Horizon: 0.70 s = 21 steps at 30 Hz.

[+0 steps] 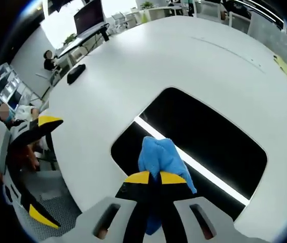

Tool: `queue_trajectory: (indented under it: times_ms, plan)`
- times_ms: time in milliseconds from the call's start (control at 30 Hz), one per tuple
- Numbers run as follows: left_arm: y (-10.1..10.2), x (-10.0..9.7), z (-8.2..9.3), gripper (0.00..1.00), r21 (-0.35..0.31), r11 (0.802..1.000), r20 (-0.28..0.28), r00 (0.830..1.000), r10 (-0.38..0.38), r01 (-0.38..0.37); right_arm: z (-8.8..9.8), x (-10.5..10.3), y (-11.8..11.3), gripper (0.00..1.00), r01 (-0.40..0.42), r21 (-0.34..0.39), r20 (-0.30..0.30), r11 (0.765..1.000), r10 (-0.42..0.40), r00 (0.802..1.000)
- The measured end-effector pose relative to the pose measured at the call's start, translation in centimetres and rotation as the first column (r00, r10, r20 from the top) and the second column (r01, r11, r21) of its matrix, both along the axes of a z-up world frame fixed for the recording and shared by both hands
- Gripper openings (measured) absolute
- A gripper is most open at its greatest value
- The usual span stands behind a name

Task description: Wipe the mirror surface with the cleaning cloth until all visible marks leave the cleaned area.

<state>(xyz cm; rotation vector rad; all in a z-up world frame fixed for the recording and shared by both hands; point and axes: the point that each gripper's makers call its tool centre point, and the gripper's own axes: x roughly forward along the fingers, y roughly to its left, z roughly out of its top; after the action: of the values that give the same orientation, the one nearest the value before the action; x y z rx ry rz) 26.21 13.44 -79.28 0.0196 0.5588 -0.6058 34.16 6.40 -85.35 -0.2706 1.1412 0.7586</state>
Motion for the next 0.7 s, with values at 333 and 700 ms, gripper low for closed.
queue_trajectory:
  times_ms: [333, 700]
  plan:
    - [0.1, 0.1, 0.1, 0.99, -0.005, 1.0, 0.004, 1.0, 0.005, -0.005, 0.1, 0.0, 2.3, 0.0, -0.038, -0.005, 0.004, 0.999, 0.038, 0.999]
    - [0.1, 0.1, 0.0, 0.99, -0.003, 1.0, 0.001, 1.0, 0.004, -0.004, 0.4, -0.4, 4.0, 0.0, -0.058, 0.0, 0.003, 0.998, 0.058, 0.998]
